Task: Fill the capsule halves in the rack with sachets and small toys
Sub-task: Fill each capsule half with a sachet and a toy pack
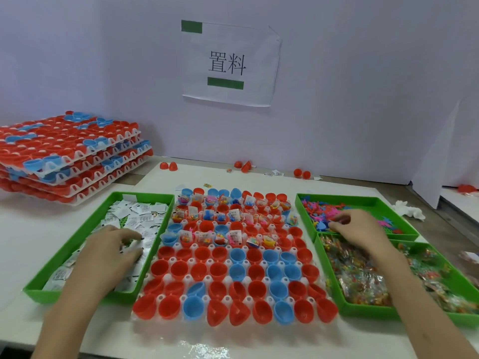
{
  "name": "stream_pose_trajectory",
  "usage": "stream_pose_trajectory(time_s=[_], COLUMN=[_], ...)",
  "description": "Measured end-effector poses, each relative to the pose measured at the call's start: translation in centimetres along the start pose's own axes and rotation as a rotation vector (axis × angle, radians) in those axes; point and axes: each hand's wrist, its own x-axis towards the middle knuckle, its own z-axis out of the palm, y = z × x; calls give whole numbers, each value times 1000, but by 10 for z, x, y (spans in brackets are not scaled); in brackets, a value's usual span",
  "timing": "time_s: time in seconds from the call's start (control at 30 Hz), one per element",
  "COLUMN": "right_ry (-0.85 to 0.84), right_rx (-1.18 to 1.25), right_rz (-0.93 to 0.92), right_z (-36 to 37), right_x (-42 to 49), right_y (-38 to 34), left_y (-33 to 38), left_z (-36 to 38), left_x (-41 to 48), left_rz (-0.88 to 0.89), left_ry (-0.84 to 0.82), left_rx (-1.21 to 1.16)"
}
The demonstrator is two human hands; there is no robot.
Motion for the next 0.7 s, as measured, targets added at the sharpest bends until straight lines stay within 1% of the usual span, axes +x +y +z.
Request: stream_pose_trajectory(time_s=[0.1, 0.27, 0.4, 0.57, 0.7], right_ry=[21, 114, 241, 367, 401], right_rx=[95, 146, 198, 360, 435], right_rz=[-39, -38, -34, -79, -127], right_z=[-3, 6, 6, 3, -4], right_x=[3, 3, 3, 4, -3], right_y=[-5, -1, 3, 2, -8], left_y=[5, 5, 3, 2, 1], left_z=[-3, -3, -1, 0, 1], left_x=[-4, -6, -4, -2, -2], left_rz=[0, -31, -26, -19, -1], left_ry=[16, 8, 15, 12, 19], left_rx=[-50, -74, -83, -91, -82])
